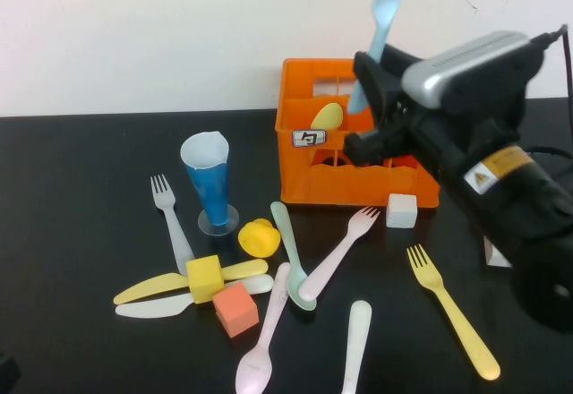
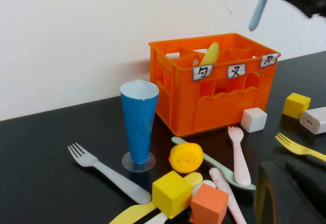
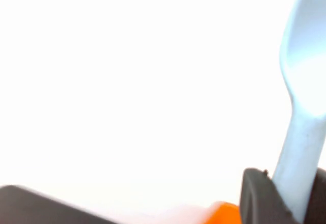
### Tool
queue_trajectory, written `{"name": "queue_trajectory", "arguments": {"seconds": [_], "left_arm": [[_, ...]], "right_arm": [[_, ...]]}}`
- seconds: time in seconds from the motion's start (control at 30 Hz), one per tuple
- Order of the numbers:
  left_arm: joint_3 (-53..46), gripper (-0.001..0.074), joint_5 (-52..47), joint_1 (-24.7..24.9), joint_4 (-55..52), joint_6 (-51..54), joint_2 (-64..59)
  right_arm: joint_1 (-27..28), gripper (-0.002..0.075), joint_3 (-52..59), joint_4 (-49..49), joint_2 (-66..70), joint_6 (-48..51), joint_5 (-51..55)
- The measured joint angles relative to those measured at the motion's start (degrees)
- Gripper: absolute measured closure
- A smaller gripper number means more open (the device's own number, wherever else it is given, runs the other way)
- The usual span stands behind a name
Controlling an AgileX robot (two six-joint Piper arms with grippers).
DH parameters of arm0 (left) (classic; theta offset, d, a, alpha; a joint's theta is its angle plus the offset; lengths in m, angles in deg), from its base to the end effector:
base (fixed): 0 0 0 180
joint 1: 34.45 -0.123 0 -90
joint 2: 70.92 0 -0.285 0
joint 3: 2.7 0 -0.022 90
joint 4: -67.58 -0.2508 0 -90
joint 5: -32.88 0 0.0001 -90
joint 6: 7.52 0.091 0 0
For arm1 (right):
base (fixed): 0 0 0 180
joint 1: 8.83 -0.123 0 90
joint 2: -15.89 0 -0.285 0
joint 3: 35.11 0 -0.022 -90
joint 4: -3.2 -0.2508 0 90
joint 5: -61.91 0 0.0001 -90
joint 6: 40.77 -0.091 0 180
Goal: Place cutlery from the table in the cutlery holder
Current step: Place the fork on the box
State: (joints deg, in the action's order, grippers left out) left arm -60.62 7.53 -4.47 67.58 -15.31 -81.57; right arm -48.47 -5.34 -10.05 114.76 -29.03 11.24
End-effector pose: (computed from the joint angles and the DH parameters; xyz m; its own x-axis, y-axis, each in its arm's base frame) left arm 0.0313 -0.0180 0.2815 -0.1264 -0.0836 -0.9885 0.4871 0.8628 -0.1352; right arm 0.2732 0.2054 0.2826 0.1783 0.0752 -0.9811 -0.4846 0.8745 -0.0210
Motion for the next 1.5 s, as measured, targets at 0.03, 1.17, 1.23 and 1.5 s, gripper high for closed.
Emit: {"name": "queue_trajectory", "arguments": {"seconds": [0.03,1.17,1.23,1.5], "left_arm": [[0.00,0.0736,0.00,0.00,0.00,0.00,0.00],[-0.13,0.0736,-0.22,0.00,-2.16,0.01,0.00],[-0.27,0.0736,-0.35,0.00,-2.16,0.01,0.00],[-0.39,0.0736,-3.25,0.00,-2.16,0.01,0.00]], "right_arm": [[0.00,0.0568,-0.98,-2.74,1.54,2.48,-0.56],[3.20,0.0569,-10.26,-11.77,11.99,12.69,2.84],[3.20,0.0569,-10.35,-11.77,12.40,13.07,2.84],[3.20,0.0569,-10.35,-11.77,15.44,13.30,3.06]]}}
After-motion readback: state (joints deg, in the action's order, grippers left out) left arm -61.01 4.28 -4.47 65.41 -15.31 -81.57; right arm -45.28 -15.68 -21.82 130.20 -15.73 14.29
